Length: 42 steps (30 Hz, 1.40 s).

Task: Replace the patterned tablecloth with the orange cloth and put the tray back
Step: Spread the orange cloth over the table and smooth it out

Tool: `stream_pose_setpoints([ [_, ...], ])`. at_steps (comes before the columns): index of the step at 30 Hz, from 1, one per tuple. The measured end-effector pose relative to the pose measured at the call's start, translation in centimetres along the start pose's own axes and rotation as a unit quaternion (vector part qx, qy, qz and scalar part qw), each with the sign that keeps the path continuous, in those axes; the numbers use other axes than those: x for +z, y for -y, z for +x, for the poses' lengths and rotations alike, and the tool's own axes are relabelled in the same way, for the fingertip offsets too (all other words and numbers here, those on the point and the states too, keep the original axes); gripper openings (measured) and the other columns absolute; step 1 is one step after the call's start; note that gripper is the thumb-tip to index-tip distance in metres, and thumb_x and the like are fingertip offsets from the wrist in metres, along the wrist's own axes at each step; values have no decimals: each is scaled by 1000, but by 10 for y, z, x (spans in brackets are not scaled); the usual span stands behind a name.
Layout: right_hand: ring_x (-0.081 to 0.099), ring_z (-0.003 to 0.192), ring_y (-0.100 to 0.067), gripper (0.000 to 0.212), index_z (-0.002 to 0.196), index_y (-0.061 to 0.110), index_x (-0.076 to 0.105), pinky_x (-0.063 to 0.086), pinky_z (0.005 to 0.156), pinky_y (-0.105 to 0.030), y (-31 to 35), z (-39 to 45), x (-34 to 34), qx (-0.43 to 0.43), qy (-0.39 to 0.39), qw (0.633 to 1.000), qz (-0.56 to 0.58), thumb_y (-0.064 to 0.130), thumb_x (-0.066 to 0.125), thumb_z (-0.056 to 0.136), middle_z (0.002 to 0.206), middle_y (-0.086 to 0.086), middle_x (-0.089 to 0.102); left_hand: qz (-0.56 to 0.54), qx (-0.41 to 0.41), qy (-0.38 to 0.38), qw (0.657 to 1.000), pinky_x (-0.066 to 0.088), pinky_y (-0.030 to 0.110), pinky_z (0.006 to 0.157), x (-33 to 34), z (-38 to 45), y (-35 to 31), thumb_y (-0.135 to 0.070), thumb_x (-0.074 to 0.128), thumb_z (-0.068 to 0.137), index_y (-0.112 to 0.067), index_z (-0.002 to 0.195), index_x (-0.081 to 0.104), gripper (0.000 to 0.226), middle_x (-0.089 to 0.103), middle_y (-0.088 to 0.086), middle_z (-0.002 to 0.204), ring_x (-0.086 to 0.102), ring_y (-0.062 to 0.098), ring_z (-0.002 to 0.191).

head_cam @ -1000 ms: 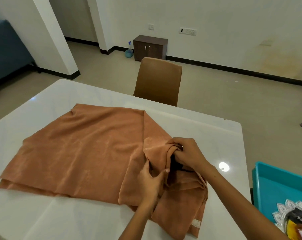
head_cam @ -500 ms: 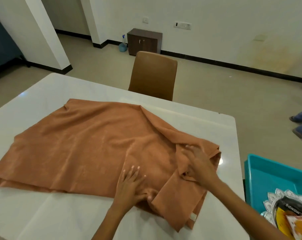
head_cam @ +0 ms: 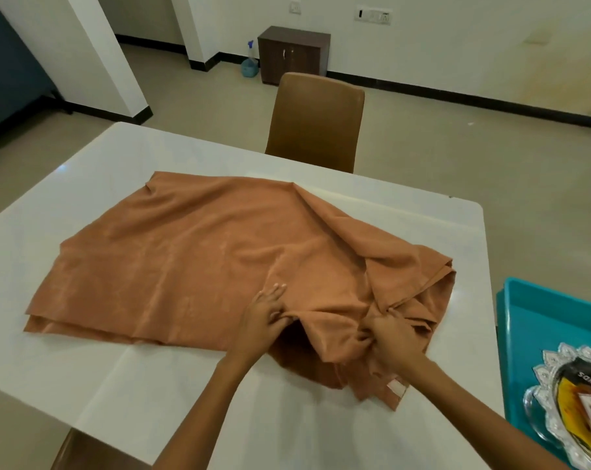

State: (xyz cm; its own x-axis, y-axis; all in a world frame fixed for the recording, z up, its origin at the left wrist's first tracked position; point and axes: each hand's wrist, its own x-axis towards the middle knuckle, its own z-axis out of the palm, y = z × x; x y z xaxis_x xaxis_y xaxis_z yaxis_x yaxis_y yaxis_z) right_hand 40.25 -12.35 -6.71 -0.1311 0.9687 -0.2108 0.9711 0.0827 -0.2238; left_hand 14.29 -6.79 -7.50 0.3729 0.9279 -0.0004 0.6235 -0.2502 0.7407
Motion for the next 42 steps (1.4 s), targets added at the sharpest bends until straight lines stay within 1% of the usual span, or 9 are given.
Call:
stream_pose_setpoints([
  [6,16,143,-19,127,150,22,8,20,115,-45,41,17,-52,-45,129,982,128,73,70,52,156,1,17,-25,56,-34,998,32,31,109,-25,15,-43,-19,69,83,-7,70,66,18,51,2,138,41,9,133],
  [11,63,93,-7,26,109,23,68,44,78,-16,61,41,-60,-39,-91,966,241,20,64,83,101,8,70,-18,100,-56,993,27,18,107,-37,19,-55,-24,72,81,-12,91,71,16,57,1,133,42,1,126],
  [15,62,78,-2,17,94,18,73,45,67,-15,56,43,-96,-65,-113,953,275,10,65,81,87,9,71,55,41,-34,997,39,18,87,-36,13,-31,-19,73,79,-24,140,41,69,58,2,125,56,14,108],
  [21,61,81,0,24,93,22,75,48,72,-12,31,34,-120,-71,-120,962,236,4,61,84,85,18,67,111,41,-26,993,38,24,102,-63,10,40,12,59,69,-11,127,59,62,58,9,130,56,26,120],
  [26,46,51,-6,29,56,29,62,31,52,-19,-2,24,-117,-86,75,983,146,17,69,80,50,14,52,161,42,-19,986,53,39,82,-113,9,72,7,50,58,-4,100,74,50,72,15,101,68,32,93],
  [32,50,74,-4,6,84,29,66,44,67,-19,19,25,-97,-20,300,953,-44,28,70,80,74,16,54,261,14,186,947,27,20,52,-130,-11,82,-3,57,76,-11,60,59,19,42,-6,51,36,8,50],
  [35,50,105,-12,63,130,24,48,40,89,-25,35,26,-65,10,219,969,-115,54,65,77,120,8,56,308,39,131,941,43,18,57,-113,-23,103,-11,69,75,-21,85,75,15,70,-6,76,64,15,68],
  [37,27,140,-24,99,148,21,18,22,112,-40,43,19,-19,8,137,987,-88,75,51,73,154,0,23,300,55,119,945,55,26,69,-96,-30,119,-17,75,65,-22,106,72,41,72,-3,105,70,15,90],
  [42,26,140,-28,91,147,22,28,13,111,-52,37,0,65,31,57,996,-56,82,29,78,154,-9,26,348,29,199,916,13,39,110,-69,-41,151,-65,32,85,-19,148,29,79,31,4,153,30,20,139],
])
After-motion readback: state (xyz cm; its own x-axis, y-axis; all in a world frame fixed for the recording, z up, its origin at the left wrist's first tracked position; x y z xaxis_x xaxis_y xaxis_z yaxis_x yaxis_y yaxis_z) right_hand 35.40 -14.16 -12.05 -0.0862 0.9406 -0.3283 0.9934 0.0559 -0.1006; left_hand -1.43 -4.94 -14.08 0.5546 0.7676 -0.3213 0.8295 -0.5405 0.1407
